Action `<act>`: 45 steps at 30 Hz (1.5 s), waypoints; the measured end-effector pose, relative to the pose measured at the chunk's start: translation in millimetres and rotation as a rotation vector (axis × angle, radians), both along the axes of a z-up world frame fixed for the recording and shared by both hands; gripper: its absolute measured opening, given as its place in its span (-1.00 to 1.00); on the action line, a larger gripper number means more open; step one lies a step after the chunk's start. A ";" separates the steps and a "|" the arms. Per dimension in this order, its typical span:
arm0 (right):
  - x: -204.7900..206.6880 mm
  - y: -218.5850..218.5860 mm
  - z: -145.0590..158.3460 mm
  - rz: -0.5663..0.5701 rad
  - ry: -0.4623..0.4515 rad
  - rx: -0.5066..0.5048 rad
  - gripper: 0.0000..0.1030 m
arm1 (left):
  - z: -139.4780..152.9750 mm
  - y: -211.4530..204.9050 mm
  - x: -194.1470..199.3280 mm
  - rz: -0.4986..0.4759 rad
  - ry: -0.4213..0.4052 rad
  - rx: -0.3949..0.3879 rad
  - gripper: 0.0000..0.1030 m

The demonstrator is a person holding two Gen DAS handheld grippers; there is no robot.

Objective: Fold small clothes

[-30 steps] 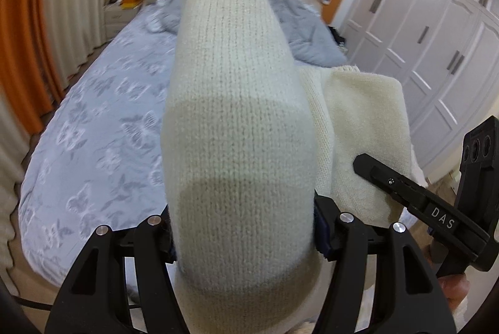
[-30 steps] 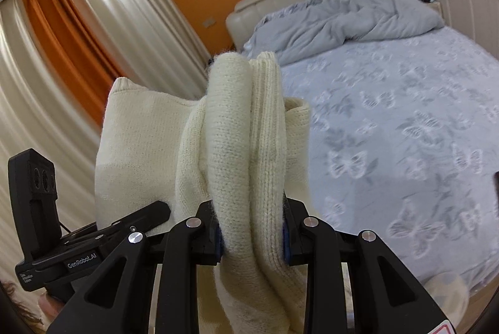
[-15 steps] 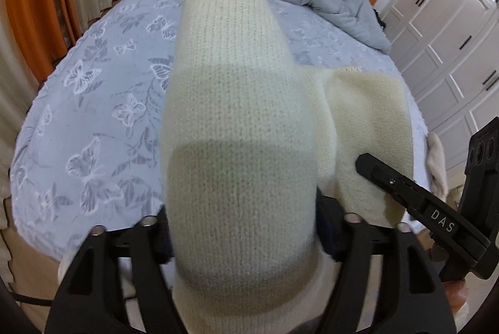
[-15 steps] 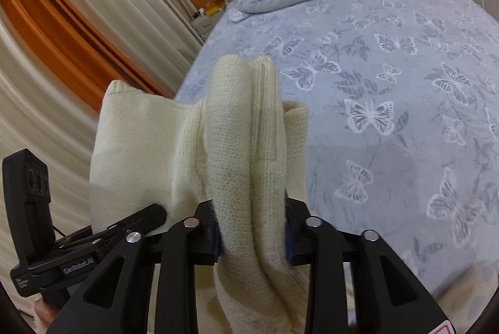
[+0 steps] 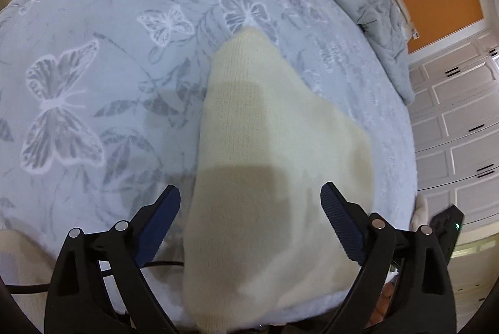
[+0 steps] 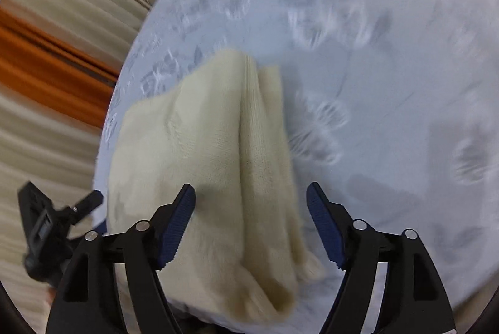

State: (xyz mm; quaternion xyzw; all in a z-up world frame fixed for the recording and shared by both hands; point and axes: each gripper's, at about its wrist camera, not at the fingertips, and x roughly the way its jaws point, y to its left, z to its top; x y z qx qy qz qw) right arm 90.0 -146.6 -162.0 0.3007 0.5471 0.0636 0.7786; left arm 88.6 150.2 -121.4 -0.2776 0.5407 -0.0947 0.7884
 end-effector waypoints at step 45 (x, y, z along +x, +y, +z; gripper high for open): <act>-94.0 21.4 77.3 0.152 -0.187 -0.431 -0.69 | 44.4 -116.7 -63.4 -0.254 -0.221 0.542 0.47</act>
